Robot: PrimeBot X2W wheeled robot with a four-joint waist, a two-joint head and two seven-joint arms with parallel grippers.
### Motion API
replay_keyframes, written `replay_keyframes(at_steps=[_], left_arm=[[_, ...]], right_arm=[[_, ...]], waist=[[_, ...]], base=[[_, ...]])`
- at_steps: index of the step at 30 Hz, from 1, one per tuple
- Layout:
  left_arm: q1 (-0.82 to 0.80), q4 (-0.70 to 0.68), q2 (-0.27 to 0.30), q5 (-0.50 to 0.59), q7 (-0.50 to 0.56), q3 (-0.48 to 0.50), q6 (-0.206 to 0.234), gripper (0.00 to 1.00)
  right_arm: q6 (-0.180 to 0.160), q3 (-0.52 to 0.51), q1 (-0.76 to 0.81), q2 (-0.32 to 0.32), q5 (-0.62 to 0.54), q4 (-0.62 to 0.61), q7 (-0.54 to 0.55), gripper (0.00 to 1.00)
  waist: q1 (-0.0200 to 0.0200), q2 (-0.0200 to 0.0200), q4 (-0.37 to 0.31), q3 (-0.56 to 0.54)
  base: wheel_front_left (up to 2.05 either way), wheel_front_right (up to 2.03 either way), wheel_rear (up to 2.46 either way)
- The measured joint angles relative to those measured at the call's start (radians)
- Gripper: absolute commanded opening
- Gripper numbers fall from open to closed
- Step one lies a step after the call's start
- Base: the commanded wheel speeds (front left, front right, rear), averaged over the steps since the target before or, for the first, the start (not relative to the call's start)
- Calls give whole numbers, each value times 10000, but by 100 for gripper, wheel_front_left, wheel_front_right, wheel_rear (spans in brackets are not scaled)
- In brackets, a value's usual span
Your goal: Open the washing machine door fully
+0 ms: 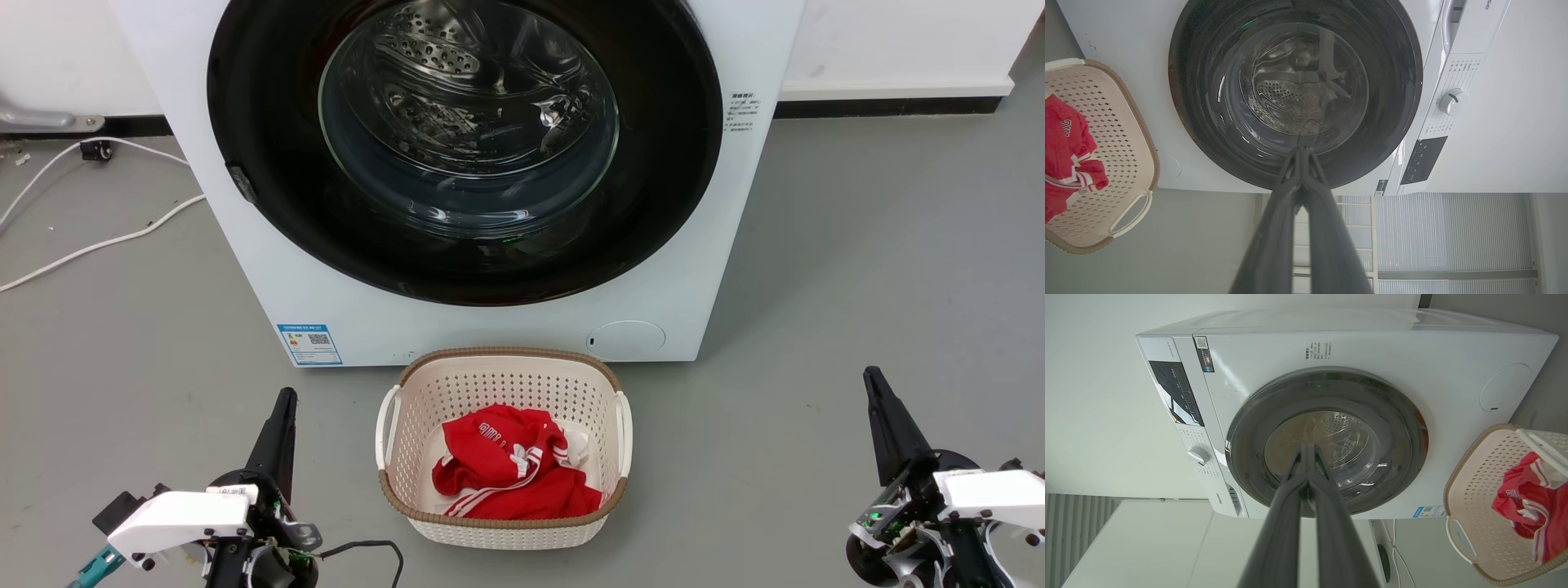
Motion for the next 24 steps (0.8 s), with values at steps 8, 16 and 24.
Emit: replay_keyframes(at_steps=[8,16,24], left_arm=[[-1,2,-8,10,2,15,-2,0],[226,211,-67,12,-98,-67,12,100],[209,-35,-81,341,-477,-353,12,100]], right_arm=[[0,-17,-2,10,-29,2,6,0],[-2,31,276,44,-10,176,-102,100],[-2,12,283,54,-52,90,-485,100]], waist=[[0,0,0,0],[0,0,0,0],[0,0,20,6]], base=[[0,0,0],[0,0,0],[0,0,0]])
